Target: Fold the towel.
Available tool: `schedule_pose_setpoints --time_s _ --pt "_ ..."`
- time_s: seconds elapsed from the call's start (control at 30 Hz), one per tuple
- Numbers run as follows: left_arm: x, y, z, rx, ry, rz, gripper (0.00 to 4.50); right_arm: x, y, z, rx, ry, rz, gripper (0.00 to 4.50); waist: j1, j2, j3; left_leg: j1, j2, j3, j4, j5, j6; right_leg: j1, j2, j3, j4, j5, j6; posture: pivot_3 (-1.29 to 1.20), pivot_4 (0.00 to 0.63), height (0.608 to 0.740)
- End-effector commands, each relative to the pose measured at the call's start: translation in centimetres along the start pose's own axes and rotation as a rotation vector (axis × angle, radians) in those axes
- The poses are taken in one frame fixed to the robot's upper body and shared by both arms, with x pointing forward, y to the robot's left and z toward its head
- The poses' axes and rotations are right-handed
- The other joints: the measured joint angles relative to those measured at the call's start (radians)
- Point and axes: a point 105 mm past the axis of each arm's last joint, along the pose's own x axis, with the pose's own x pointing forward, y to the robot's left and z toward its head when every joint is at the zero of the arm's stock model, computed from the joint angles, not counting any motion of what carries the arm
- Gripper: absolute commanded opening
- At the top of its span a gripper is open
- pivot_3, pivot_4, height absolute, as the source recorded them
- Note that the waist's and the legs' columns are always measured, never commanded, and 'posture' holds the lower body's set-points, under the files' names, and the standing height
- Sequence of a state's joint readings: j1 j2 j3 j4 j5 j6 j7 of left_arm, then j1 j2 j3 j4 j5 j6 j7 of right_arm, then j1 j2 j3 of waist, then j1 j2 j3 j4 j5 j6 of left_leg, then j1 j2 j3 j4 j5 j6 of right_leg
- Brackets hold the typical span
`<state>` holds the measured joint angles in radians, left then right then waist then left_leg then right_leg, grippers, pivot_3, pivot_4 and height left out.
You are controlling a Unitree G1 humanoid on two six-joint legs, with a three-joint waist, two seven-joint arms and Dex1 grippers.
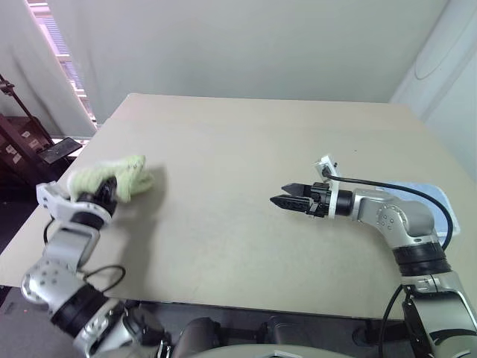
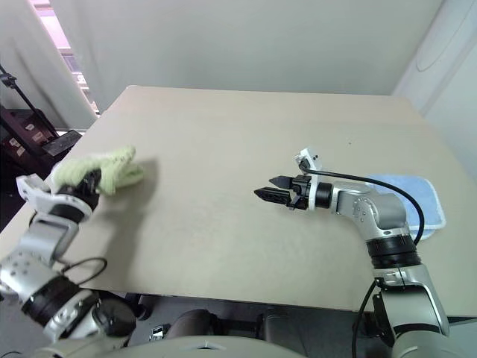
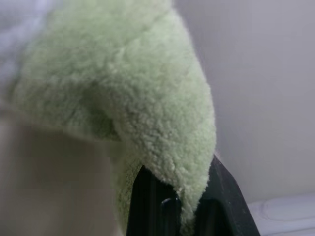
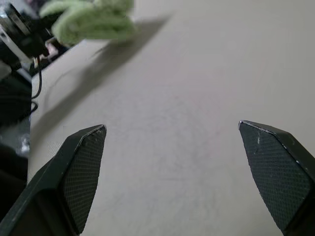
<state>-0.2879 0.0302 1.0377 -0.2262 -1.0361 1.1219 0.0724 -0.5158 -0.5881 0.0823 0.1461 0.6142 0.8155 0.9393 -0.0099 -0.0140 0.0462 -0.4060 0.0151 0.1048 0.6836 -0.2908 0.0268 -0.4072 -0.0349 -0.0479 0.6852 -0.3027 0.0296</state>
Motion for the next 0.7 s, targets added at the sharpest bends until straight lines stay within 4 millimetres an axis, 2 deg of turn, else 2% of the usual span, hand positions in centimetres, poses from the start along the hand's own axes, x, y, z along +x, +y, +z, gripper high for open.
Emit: schedule_pose_setpoints --time_s 0.03,0.2,0.33,0.53,0.7 --pt "-0.7 -2.5 -0.1 0.024 -0.006 -0.105 0.03 0.2 0.4 1.2 -0.077 -0.014 0.028 4.5 0.001 -0.001 0.0 0.0 0.0 0.0 0.0 0.0 0.0 0.0 0.0 0.0 0.0 0.0 -0.001 0.0 0.0 0.724" --pt "-1.6 -1.6 0.5 -0.042 -0.017 -0.083 0.03 -0.1 0.5 0.4 -0.108 0.014 0.022 4.5 -0.005 -0.001 0.0 0.001 0.0 0.0 0.0 0.0 0.0 0.0 0.0 0.0 0.0 0.001 -0.002 0.0 0.0 0.724" --pt "-1.9 -2.5 0.4 -0.022 0.001 -0.104 0.03 -0.2 0.5 -0.1 -0.123 0.027 0.018 4.5 -0.004 -0.001 0.0 0.001 0.0 0.0 0.0 0.0 0.0 -0.001 0.0 0.0 0.0 0.001 -0.003 0.0 0.0 0.724" --pt "-2.0 -2.6 -0.2 -0.027 0.017 -0.064 1.91 -0.6 0.3 -0.3 -0.13 0.035 0.001 4.5 -0.003 -0.001 0.0 0.001 0.0 0.0 0.0 -0.002 -0.003 0.0 -0.001 0.0 0.0 0.0 -0.005 0.0 0.0 0.724" --pt "-2.3 -3.0 -0.7 -0.004 0.043 -0.06 3.71 -1.1 0.2 -0.5 -0.139 0.043 -0.017 4.5 -0.003 -0.001 0.0 0.001 0.0 0.0 0.0 -0.002 -0.003 0.0 -0.001 0.0 0.0 0.0 -0.006 0.0 0.0 0.724"
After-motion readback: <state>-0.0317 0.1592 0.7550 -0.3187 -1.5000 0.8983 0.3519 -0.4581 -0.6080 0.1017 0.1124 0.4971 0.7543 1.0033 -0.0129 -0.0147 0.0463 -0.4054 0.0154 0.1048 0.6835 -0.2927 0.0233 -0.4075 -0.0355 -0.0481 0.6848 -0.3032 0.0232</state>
